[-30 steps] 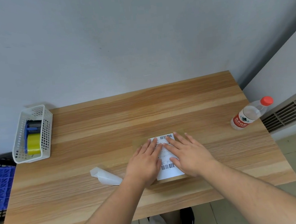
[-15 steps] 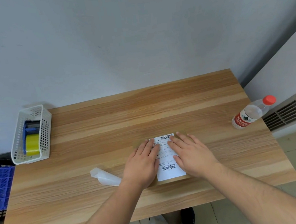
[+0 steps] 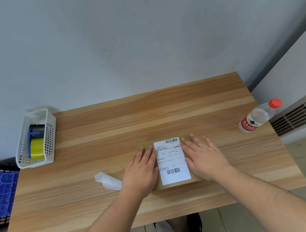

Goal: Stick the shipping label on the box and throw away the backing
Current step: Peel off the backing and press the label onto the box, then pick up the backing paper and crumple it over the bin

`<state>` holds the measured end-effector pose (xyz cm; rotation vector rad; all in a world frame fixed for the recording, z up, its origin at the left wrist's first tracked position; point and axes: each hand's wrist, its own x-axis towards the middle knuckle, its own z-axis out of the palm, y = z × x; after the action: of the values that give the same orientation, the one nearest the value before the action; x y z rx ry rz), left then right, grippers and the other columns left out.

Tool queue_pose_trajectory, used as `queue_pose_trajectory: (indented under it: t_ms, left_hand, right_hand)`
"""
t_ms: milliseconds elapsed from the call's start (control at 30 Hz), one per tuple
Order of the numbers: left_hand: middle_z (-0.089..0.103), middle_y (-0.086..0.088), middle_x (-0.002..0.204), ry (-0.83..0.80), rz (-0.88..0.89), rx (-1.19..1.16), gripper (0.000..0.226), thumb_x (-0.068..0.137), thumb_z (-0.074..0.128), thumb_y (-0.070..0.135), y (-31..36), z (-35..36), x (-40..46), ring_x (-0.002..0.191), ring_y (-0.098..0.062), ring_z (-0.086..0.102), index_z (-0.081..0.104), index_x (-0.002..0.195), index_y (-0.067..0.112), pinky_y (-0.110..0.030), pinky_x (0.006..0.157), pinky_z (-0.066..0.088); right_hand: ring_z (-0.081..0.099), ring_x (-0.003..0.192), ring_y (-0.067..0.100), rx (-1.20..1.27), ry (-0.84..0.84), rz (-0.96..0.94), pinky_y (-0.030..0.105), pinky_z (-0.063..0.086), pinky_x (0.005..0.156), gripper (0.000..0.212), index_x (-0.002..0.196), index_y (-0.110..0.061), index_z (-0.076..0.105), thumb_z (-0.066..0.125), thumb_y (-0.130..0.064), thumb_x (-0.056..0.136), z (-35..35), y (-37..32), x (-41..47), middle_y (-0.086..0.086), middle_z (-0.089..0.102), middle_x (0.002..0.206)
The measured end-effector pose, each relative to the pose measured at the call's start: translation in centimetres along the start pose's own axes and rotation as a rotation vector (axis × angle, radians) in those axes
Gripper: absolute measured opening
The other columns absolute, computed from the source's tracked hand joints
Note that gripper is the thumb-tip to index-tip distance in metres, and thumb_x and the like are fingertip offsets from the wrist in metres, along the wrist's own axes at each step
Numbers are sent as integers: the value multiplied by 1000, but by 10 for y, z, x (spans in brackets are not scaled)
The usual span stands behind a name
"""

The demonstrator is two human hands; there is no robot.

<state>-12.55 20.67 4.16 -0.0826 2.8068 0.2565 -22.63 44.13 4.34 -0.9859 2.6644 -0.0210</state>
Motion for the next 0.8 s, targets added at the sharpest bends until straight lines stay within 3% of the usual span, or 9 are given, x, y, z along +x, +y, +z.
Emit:
queue_pose_trajectory:
  t_ms: [167,367,600,667,800]
  left_hand:
    - [27,3,167,10,-75,-37,61,102,31,48,2,-2,-18,154,-22,20,30,158,24,-42,120,25]
    - [47,2,153,63,-210,-92,58,95,28,48,8,-6,-52,138,-22,44,47,144,22,-40,107,39]
    - [61,6,110,95,-331,-219,40,98,30,50,23,-10,-83,103,-21,56,56,113,25,-38,85,47]
    - [58,4,97,123,-354,-271,28,101,37,46,28,-13,-91,90,-21,54,52,97,23,-38,77,47]
    - [53,5,79,177,-397,-389,32,102,39,45,36,-19,-105,72,-21,51,42,78,24,-38,62,38]
  right_hand:
    - [14,155,20,44,-1,14,49,12,124,60,156,-25,32,29,-46,100,-13,2,-12,-7,29,165]
    - [17,154,21,59,-27,12,47,15,123,67,153,-28,34,15,-51,93,-25,10,-41,-5,32,164]
    - [22,153,22,65,-9,-37,45,17,122,71,152,-27,39,12,-54,91,-31,9,-63,-4,37,162]
    - [14,155,20,71,-32,-57,44,11,124,69,154,-29,32,12,-53,93,-37,5,-67,-5,30,165]
    - [14,155,19,75,-2,-82,43,10,124,77,153,-28,33,6,-55,87,-50,-3,-75,-6,30,164]
